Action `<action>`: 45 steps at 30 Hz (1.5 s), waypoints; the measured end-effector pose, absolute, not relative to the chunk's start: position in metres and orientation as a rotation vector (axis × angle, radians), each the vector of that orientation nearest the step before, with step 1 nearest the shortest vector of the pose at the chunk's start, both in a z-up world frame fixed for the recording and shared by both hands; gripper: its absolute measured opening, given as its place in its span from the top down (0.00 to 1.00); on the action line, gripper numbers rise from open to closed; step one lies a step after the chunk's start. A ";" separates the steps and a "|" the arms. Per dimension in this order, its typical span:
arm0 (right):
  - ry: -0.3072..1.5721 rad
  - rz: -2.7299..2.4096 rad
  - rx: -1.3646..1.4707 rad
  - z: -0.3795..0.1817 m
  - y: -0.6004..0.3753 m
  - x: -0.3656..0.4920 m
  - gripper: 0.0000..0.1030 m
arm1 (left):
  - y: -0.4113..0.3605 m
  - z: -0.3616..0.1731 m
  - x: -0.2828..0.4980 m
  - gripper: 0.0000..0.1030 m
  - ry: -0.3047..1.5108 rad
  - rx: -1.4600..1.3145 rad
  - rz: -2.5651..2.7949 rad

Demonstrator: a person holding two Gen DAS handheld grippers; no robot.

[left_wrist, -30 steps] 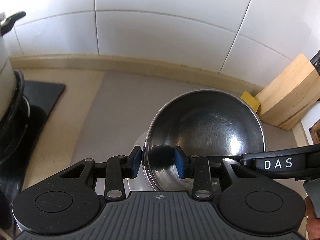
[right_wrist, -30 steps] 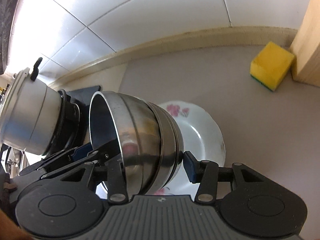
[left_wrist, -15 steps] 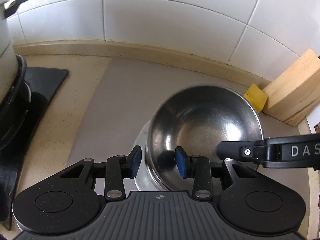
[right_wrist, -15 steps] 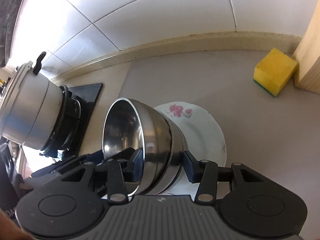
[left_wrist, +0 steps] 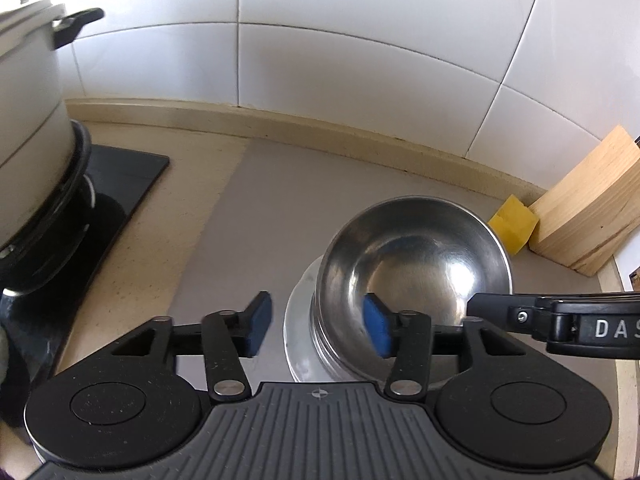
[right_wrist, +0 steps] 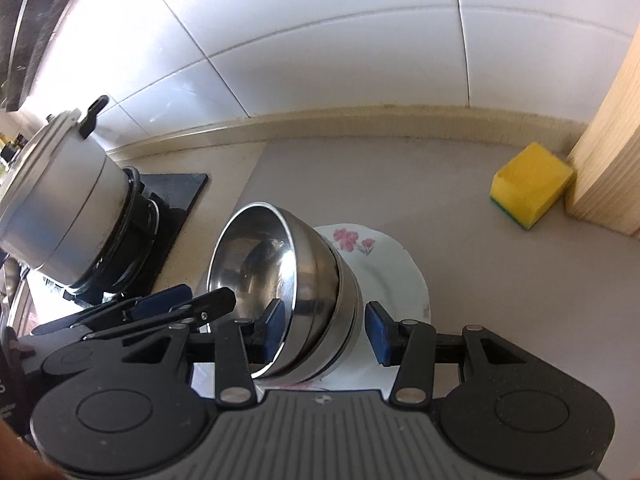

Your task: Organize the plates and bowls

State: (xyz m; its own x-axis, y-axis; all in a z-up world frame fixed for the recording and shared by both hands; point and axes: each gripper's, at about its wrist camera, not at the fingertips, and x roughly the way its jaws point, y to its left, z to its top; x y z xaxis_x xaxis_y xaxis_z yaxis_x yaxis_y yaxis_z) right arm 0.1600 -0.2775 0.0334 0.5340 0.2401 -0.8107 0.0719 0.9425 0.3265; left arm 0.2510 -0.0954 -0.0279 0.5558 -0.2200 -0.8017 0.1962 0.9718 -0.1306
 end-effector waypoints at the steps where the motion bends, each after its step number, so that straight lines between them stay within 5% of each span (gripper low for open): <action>1: 0.997 0.105 0.326 0.035 -0.277 0.157 0.75 | -0.094 -0.028 0.247 0.44 0.946 -0.033 -0.242; 12: 0.919 0.168 0.295 0.051 -0.276 0.113 0.72 | -0.090 -0.023 0.199 0.35 0.911 -0.063 -0.142; 16: 0.898 0.178 0.316 0.056 -0.275 0.095 0.65 | -0.084 -0.025 0.191 0.35 0.920 -0.080 -0.149; 45: 0.839 0.110 0.370 0.068 -0.206 -0.004 0.63 | -0.038 -0.025 0.129 0.27 0.889 -0.042 -0.251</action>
State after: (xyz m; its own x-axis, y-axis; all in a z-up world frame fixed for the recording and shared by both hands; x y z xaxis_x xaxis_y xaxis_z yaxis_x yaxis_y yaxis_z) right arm -0.0043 -0.2061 0.0679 0.6664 0.2395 -0.7061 0.0497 0.9306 0.3626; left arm 0.1285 -0.0382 -0.0248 0.6028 -0.2343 -0.7627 0.1997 0.9698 -0.1401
